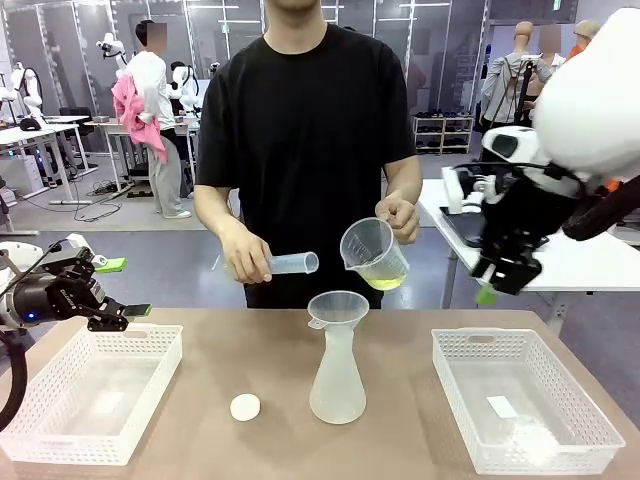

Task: Prepare the solutions needed for the experiment.
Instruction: Once the solution is in the Big flask , pick up the Plastic Funnel and place it back into the right Organizing basket.

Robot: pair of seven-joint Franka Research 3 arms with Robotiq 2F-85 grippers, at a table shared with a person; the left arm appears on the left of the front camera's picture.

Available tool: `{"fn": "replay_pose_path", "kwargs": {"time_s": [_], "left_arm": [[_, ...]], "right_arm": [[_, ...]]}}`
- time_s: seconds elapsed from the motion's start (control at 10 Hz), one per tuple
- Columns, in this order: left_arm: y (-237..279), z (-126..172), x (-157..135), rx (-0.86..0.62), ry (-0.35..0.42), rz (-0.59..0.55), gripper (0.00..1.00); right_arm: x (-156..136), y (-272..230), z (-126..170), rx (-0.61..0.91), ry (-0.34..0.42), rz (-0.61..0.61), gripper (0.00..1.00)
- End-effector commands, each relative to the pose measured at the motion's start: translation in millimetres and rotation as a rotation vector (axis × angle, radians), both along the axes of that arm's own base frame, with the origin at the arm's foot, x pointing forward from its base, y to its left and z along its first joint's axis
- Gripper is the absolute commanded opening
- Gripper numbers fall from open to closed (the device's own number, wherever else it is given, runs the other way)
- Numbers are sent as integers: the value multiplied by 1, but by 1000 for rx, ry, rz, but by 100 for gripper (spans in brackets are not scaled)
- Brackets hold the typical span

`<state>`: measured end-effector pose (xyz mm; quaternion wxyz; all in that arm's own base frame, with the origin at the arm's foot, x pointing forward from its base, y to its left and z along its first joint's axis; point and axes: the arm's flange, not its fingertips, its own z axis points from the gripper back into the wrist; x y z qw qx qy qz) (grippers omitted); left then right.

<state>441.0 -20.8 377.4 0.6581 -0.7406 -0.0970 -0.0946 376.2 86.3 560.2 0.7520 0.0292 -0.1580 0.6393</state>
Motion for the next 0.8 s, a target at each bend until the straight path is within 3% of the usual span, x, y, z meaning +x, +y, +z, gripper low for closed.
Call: {"fn": "replay_pose_path", "kwargs": {"time_s": [0.0,0.1,0.2,0.3,0.5,0.6,0.7], "left_arm": [[-1,3,-1,-10,-4,6,100],[-1,3,-1,-10,-4,6,100],[-1,3,-1,-10,-4,6,100],[-1,3,-1,-10,-4,6,100],[-1,3,-1,-10,-4,6,100],[-1,3,-1,-10,-4,6,100],[-1,3,-1,-10,-4,6,100]], "right_arm": [[-12,-4,11,58,90,-129,56],[-17,-3,13,101,80,-49,56],[-20,5,19,119,-1,247,56],[-11,-14,3,37,96,-73,56],[-11,-14,3,37,96,-73,56],[-16,-8,9,59,71,10,56],[-4,2,-7,40,149,-226,56]]}}
